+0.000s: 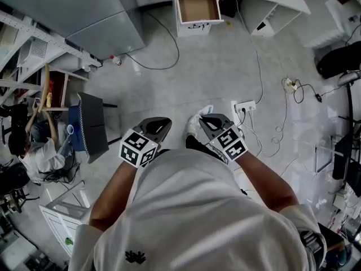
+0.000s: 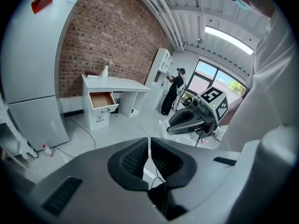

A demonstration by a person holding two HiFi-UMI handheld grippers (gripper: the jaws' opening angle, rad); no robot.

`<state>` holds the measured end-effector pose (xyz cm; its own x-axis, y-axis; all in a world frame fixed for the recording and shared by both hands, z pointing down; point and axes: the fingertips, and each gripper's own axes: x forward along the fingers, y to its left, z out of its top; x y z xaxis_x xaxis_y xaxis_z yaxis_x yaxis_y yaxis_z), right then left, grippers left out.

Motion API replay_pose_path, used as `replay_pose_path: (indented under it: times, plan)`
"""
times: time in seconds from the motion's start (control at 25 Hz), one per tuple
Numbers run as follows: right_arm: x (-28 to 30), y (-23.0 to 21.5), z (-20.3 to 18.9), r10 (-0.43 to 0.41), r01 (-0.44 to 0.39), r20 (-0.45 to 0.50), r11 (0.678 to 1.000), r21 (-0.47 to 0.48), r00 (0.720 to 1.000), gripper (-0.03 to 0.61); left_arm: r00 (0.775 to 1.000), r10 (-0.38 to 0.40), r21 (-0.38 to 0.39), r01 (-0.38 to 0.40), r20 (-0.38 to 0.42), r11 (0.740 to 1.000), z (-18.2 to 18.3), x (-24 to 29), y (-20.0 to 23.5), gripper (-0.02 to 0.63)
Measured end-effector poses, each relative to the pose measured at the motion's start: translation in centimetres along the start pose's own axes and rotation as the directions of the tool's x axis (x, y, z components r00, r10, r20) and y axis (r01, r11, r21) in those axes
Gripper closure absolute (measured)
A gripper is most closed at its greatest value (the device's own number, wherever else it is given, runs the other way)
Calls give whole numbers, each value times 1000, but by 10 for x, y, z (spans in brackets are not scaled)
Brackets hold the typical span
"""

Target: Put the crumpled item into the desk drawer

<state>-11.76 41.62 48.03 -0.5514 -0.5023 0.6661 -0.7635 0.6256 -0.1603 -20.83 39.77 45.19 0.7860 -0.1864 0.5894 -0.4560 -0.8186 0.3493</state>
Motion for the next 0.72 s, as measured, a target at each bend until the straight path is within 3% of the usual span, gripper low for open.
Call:
replay_pose_path:
  times: [0.24,0.44,0.72]
  plan:
    - [14,-74,28,13,-13,13,1000,3,1000,548,1000,-16,30,16,4,999,67,48,25,578]
    - [42,-119,51,13,-14,6,1000,17,1000,548,999,-29,12,29,17,1000,105,76,64,578]
    - [89,-189,111,-92,93,-18,995,30,996,548,994,-107,44,106,25,993,165,97,157,578]
